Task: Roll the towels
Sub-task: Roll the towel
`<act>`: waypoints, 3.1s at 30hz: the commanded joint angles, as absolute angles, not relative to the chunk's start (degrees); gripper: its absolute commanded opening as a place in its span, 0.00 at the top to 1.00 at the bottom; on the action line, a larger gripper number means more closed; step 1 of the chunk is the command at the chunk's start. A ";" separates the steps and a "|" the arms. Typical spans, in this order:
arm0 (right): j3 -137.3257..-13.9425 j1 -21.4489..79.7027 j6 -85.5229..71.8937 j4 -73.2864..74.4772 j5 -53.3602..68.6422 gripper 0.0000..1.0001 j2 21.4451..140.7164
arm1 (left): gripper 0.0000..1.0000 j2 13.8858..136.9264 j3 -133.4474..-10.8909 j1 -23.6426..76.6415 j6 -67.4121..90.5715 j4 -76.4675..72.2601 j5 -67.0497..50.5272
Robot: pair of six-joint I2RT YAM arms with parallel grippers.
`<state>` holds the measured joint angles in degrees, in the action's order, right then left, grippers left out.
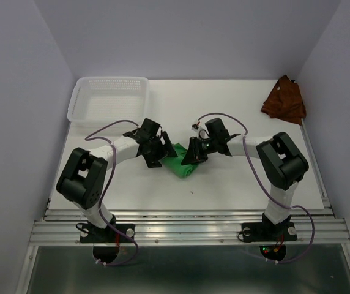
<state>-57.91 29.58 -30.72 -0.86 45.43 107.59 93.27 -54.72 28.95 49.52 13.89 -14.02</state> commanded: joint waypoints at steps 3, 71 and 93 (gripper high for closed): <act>-58.88 28.83 -25.86 2.26 40.17 0.55 105.83 | 0.17 94.22 -56.69 29.62 48.69 14.85 -9.85; -48.95 63.02 0.81 -7.21 -21.10 0.95 93.17 | 0.01 90.27 -63.28 31.90 50.97 22.76 -8.70; -47.55 43.08 -23.80 -8.35 15.55 0.99 93.95 | 0.01 82.45 -55.46 31.99 53.35 20.66 -8.00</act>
<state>-47.51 45.78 -17.63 -6.57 8.25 92.51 85.56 -56.90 31.79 52.84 22.06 -8.34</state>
